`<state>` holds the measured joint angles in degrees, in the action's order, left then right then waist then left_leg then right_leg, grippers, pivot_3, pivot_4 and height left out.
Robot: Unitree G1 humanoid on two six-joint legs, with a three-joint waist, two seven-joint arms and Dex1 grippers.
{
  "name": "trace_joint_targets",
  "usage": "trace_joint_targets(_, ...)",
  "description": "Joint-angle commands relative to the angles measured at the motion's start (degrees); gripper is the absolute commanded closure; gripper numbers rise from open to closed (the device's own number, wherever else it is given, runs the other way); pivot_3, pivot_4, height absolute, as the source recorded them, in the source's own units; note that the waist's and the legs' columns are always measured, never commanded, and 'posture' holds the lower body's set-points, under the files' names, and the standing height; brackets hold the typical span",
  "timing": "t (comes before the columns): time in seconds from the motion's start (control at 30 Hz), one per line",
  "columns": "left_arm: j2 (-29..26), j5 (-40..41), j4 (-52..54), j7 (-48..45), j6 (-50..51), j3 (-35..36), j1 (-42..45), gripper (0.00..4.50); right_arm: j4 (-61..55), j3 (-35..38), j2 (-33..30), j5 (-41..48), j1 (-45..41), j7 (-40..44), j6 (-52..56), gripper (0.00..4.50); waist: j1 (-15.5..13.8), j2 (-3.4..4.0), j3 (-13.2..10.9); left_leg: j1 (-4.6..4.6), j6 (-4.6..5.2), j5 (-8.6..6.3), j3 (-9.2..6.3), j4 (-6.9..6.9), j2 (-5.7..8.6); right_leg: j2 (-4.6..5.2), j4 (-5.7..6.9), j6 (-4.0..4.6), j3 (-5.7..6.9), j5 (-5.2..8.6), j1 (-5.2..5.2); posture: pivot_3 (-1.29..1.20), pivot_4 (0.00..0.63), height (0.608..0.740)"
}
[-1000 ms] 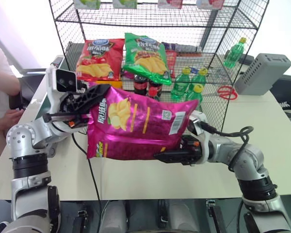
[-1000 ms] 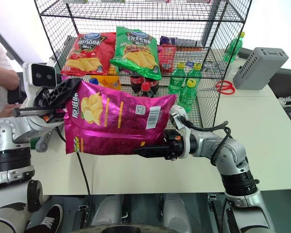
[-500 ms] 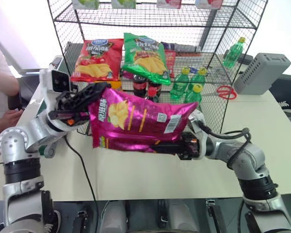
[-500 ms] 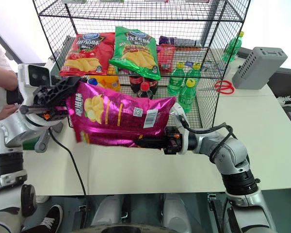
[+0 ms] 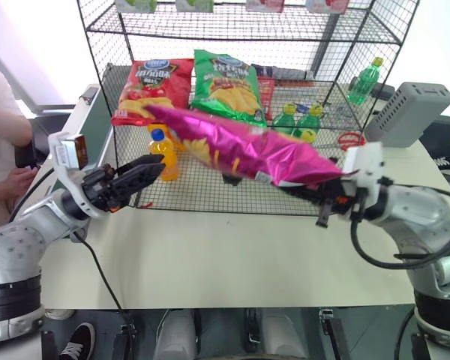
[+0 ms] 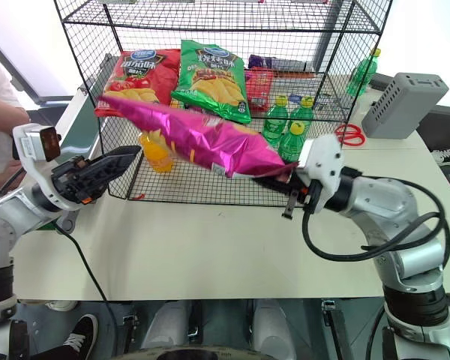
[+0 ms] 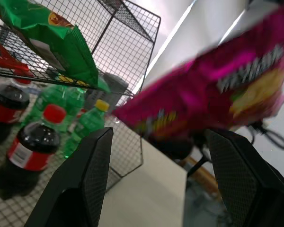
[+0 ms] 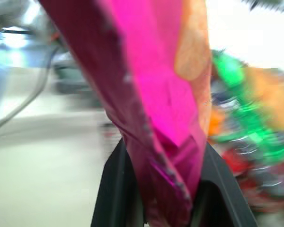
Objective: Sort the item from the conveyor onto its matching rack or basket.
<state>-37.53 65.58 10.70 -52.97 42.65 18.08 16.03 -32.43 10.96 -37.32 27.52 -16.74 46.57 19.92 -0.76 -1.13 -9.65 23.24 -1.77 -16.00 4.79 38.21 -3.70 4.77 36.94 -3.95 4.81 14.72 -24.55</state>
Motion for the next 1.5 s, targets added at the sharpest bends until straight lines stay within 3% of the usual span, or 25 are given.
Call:
trace_joint_targets(0.03, 1.70, -7.39, 0.82, -2.28, -6.72, -3.01, 1.73, 1.25, 1.36, 4.97, -0.91, -9.17, 0.77, -4.75, -10.65, 4.23, -0.15, 0.00, 0.00, 0.03, 0.00, 0.00, -0.01, 0.00, 0.01, 0.00, -0.03, 0.00, 0.00, 0.00, 0.00, 0.00, 0.150, 0.740)
trace_joint_targets(0.17, 3.37, -8.34, 0.66, -2.78, -7.45, -3.80, 3.10, 1.25, 3.86, 6.69, -1.59, -16.10, 3.74, -6.06, -21.45, 4.23, 0.04, -0.01, 0.00, 0.06, 0.01, -0.01, 0.01, 0.00, 0.00, -0.01, -0.10, -0.02, 0.00, -0.01, 0.00, 0.00, 0.150, 0.740)
trace_joint_targets(0.3, 3.72, -12.74, 0.51, -3.87, -10.28, -5.59, 4.25, 1.25, 11.10, 8.30, -3.49, -27.95, 3.79, -13.53, -27.08, 4.23, 0.30, 0.00, 0.00, 0.02, 0.01, 0.00, 0.04, 0.01, -0.01, -0.01, -0.03, -0.03, 0.00, -0.01, -0.01, 0.00, 0.150, 0.740)
trace_joint_targets(0.37, 4.10, -14.50, 0.30, -3.77, -11.88, -6.09, 4.97, 1.25, 14.73, 6.18, -6.01, -36.51, 2.75, -17.44, -28.48, 4.23, 0.28, 0.01, -0.01, 0.00, 0.00, 0.01, 0.05, 0.03, -0.01, -0.01, 0.01, -0.03, 0.00, -0.01, 0.00, 0.00, 0.150, 0.740)
trace_joint_targets(0.57, 5.56, -20.15, 0.62, -2.66, -16.94, -7.16, 5.97, 1.25, 20.43, -1.50, -7.69, -49.40, -1.61, -22.26, -24.82, 4.23, 0.55, 0.03, -0.02, -0.02, 0.00, 0.01, 0.04, 0.02, -0.02, -0.02, 0.03, -0.02, -0.01, 0.00, -0.01, 0.00, 0.150, 0.740)
trace_joint_targets(1.03, 10.43, -19.48, 5.13, 2.56, -17.42, -7.26, 4.21, 1.25, 22.83, -7.28, 1.84, -57.63, -10.81, -31.55, -6.61, 4.23, 0.42, 0.04, -0.03, 0.02, 0.00, 0.02, 0.05, 0.04, -0.02, 0.00, 0.03, -0.03, -0.01, -0.01, -0.02, 0.00, 0.150, 0.740)
trace_joint_targets(1.5, 11.93, -17.80, 7.79, 3.20, -16.13, -8.90, 3.64, 1.25, 30.54, -11.09, 4.35, -57.96, -16.55, -34.52, -3.96, 4.23, 0.72, 0.06, -0.03, 0.01, -0.01, 0.03, 0.05, 0.05, -0.02, -0.01, 0.07, -0.03, -0.01, -0.01, -0.02, 0.00, 0.150, 0.740)
